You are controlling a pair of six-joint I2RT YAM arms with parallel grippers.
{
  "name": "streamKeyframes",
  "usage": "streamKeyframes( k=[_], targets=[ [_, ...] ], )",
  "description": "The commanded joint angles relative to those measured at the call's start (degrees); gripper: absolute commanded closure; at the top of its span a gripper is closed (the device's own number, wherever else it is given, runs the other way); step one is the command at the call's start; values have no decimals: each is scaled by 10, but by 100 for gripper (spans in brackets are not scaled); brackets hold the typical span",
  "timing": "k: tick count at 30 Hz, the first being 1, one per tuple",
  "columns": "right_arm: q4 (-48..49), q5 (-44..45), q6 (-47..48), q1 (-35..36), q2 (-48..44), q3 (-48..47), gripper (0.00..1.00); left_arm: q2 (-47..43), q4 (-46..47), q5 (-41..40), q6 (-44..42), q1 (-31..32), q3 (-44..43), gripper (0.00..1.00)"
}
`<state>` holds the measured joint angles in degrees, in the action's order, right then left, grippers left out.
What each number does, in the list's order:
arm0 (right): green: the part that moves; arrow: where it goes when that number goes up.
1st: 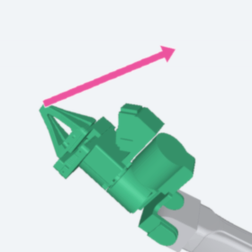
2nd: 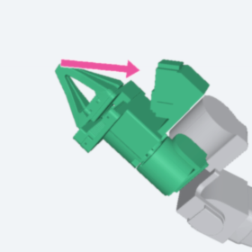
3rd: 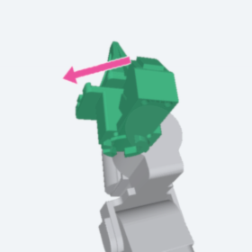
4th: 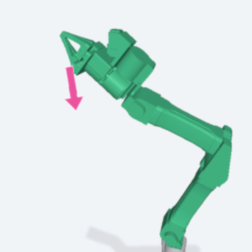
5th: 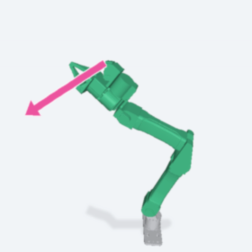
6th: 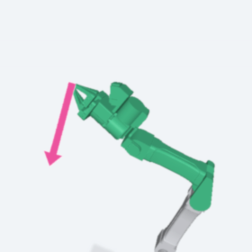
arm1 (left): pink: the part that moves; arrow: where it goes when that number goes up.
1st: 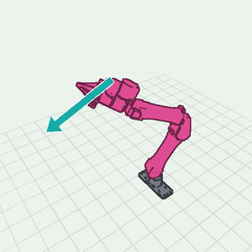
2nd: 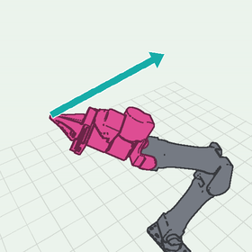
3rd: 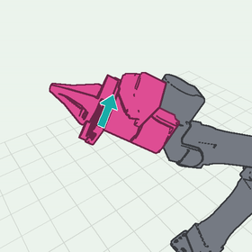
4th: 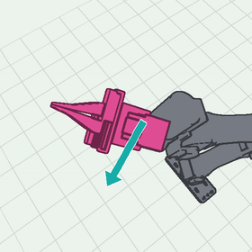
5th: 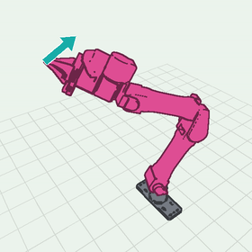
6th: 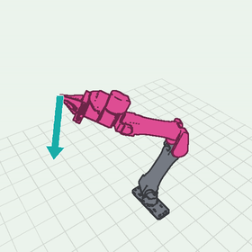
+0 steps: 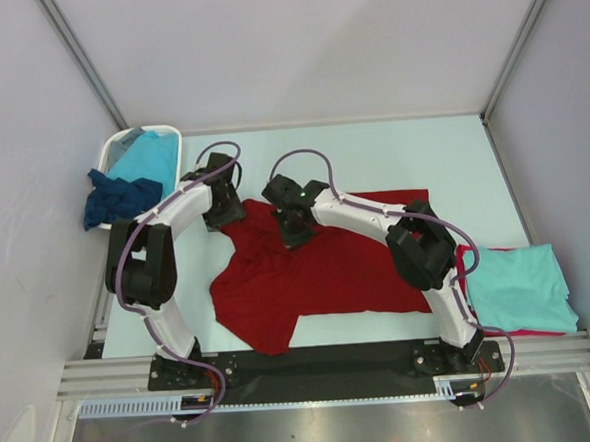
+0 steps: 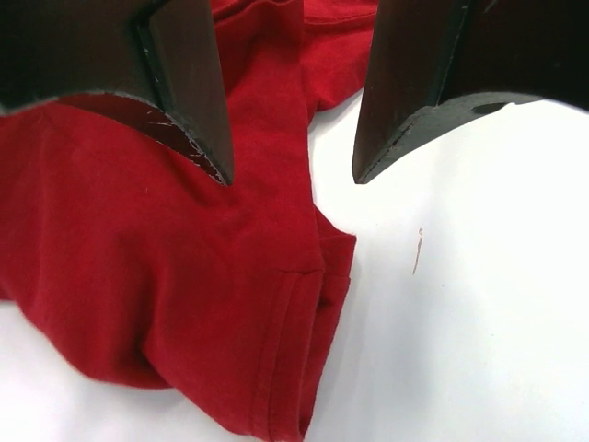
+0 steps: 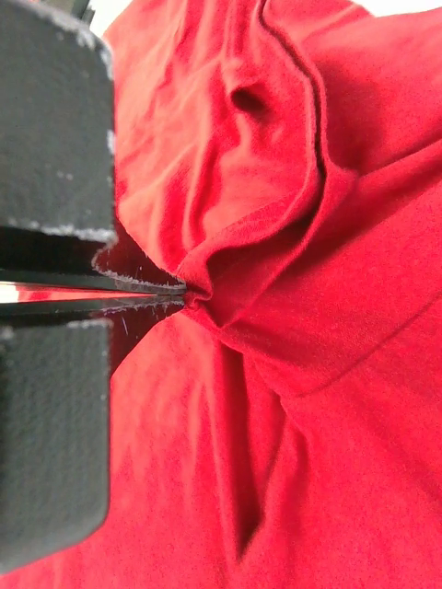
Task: Fold and stack the t-shirts
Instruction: Fold the flattened tshirt in 1/3 of the way
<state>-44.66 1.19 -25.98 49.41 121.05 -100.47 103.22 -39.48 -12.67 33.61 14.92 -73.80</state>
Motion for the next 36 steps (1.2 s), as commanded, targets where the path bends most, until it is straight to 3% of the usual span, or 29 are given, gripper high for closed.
streamKeyframes(
  k=[1, 10, 15, 18, 23, 30, 36],
  targets=[
    [15, -1, -14, 20, -28, 28, 100, 11, 10, 8, 10, 4, -9, 41],
    [29, -1, -25, 33, -26, 49, 100, 22, 10, 9, 9, 5, -13, 41],
    [18, 29, -17, 26, -29, 0, 74, 24, 11, 12, 10, 5, -16, 41],
    [-4, 36, -7, 13, -20, -62, 67, 24, 9, 13, 9, 6, -24, 41],
    [-36, 43, 9, -6, -2, -167, 67, 29, 5, 12, 8, 7, -36, 41],
    [-60, 31, 22, -26, 54, -242, 70, 55, 5, 19, 8, 8, -52, 42],
    [-55, 21, 26, -26, 70, -220, 79, 113, 5, 31, 9, 9, -102, 45]
  ],
)
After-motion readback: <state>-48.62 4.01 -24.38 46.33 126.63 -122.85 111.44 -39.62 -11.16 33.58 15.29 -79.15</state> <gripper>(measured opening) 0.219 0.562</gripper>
